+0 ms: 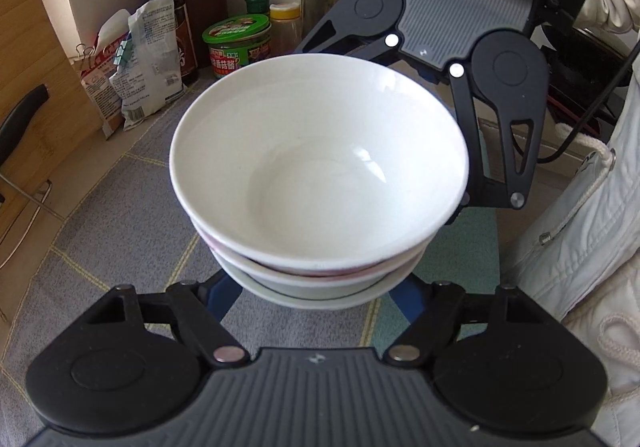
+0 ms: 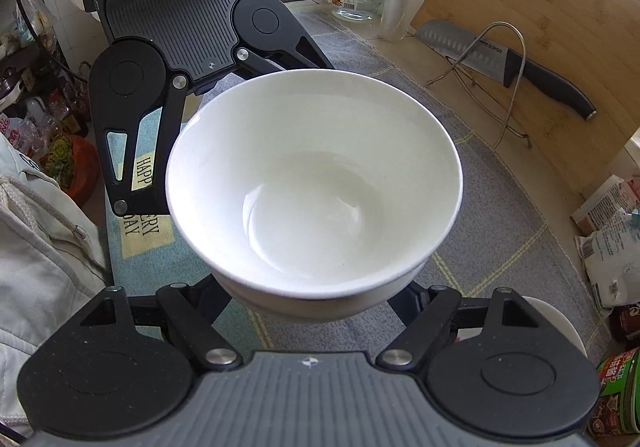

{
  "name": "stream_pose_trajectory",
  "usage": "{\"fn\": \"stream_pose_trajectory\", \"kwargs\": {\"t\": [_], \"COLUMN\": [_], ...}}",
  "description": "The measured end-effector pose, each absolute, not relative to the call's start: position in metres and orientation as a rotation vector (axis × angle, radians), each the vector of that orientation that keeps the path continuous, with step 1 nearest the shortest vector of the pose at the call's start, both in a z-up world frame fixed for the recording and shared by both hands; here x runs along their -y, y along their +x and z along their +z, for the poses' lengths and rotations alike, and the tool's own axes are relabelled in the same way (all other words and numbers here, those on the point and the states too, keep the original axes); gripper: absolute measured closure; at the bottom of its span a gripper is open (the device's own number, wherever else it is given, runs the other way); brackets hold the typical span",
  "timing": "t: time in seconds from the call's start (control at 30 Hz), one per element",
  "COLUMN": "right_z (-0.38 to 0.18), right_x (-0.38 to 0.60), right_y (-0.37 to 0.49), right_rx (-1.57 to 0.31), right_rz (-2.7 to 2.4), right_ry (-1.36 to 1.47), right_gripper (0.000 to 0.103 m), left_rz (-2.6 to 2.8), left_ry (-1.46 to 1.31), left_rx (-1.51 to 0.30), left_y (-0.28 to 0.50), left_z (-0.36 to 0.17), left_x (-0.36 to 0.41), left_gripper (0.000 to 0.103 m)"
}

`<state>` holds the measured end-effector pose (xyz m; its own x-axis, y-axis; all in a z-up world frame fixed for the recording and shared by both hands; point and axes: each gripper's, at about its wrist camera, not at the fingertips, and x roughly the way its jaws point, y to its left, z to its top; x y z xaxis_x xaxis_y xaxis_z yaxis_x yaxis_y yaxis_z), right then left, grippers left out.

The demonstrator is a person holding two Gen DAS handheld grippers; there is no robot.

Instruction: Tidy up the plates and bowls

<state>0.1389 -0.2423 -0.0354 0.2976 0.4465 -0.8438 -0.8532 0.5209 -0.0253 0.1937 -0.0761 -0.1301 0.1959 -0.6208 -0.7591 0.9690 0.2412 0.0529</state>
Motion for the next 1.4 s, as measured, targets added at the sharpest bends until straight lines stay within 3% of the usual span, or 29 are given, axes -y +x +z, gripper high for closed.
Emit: {"fn": "stream_pose_trajectory", "kwargs": {"t": [0.73,1.4], "right_z": [-0.027,-0.049], "right_x": [0.356,0.400], "right_y": [0.139,0.161], "right_rx": [-0.885,-0.939], "right_rz": [0.808,0.734], "right_ry": [-0.532,-0.504], "right_gripper": [0.018,0.018], "left_rz": [-1.283,-1.324], "left_ry": [0.655,0.683], "left_rx": [-0.642,-0.630], "left_y": [0.227,0.255], "left_z": [-0.128,-0.155], "left_x": [0.184,0.229], "left_gripper": [0.024,0.024]}}
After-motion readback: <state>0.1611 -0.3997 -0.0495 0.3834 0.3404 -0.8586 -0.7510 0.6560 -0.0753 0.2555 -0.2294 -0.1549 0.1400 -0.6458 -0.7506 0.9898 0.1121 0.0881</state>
